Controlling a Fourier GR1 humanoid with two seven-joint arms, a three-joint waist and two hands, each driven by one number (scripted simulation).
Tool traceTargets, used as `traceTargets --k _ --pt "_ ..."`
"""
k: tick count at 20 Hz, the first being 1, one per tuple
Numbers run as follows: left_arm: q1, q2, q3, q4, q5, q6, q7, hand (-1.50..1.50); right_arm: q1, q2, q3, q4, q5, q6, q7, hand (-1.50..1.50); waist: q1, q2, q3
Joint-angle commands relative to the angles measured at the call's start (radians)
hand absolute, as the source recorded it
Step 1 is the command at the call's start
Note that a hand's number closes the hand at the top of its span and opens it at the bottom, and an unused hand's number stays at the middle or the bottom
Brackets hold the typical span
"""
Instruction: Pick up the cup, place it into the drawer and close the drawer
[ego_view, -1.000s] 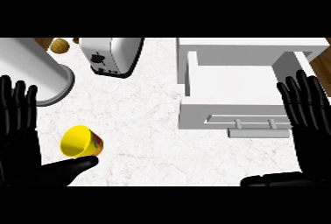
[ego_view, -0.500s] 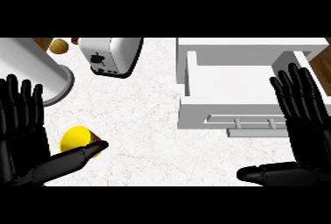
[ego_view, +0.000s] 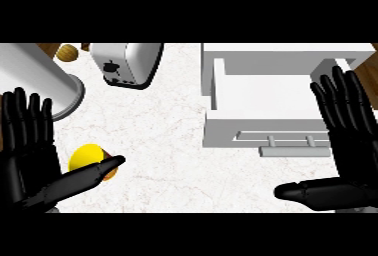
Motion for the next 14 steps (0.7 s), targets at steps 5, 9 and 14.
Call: traceTargets --k 5,9,14 --pt "0.079 -0.006 0.009 0.043 0.040 0.004 -0.053 -1.50 -0.038 0.010 -0.005 0.048 0.020 -0.012 -0.031 -1.50 0.002 0.000 0.000" --pt "0.010 -0.006 0.027 0.077 0.019 0.037 0.020 -1.50 -0.032 0.012 0.019 0.012 0.043 -0.022 0.007 -1.50 0.000 0.001 0.000" --pt "0.084 -0.006 0.023 0.231 0.093 0.050 -0.195 -1.50 0.014 0.003 0.003 -0.047 0.022 -0.013 0.019 -1.50 -0.003 0.001 0.000"
